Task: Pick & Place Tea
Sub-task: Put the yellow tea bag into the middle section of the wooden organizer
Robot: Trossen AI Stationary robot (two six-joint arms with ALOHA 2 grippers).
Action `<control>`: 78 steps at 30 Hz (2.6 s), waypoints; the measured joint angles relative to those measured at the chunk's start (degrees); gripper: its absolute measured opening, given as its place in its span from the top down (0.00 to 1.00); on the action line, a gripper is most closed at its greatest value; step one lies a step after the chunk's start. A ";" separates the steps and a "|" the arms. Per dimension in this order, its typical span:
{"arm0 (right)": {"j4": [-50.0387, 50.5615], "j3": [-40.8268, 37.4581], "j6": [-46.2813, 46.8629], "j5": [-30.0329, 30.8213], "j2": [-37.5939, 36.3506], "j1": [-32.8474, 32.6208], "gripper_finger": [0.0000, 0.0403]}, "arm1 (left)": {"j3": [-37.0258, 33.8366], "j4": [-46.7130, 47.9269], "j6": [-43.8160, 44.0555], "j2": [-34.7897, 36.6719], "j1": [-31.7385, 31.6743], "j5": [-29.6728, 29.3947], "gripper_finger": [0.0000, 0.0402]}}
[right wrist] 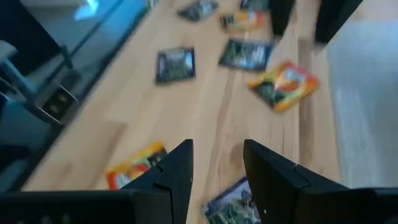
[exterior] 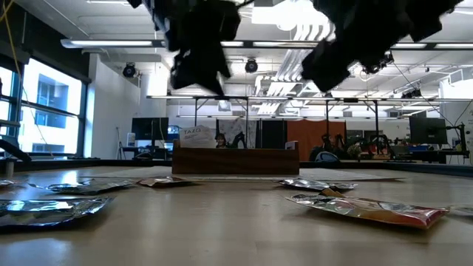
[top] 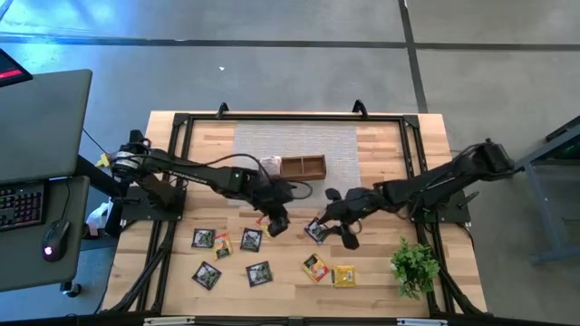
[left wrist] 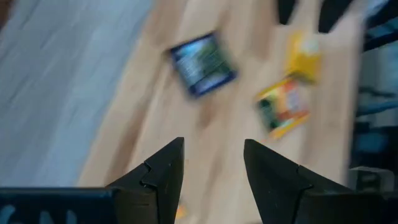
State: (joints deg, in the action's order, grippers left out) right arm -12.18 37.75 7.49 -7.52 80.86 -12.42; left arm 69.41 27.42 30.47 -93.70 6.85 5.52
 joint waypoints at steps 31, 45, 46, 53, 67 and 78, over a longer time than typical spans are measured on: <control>-19.29 0.65 7.02 4.42 26.29 -9.93 0.66 | 0.19 13.75 12.14 0.21 7.03 -13.97 0.59; -22.28 0.42 4.50 5.07 26.79 -9.37 0.95 | 0.19 16.90 15.58 0.21 7.13 -14.18 0.59; -22.42 0.40 4.50 6.01 26.25 -9.01 0.95 | 0.19 17.25 16.13 0.21 7.13 -14.23 0.59; -21.92 0.41 1.06 8.80 18.95 -3.11 0.98 | 0.17 18.16 16.60 0.21 7.13 -14.25 0.59; -23.81 0.47 -23.97 25.02 10.69 19.31 1.00 | 0.17 18.60 18.15 0.23 7.11 -17.51 0.59; -31.75 0.49 -15.24 12.96 10.71 26.81 1.00 | 0.17 18.60 19.35 0.23 7.04 -18.75 0.59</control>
State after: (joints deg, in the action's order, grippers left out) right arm -43.94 38.24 -7.75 5.44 91.57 14.39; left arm 69.58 46.02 49.82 -93.47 13.89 -13.23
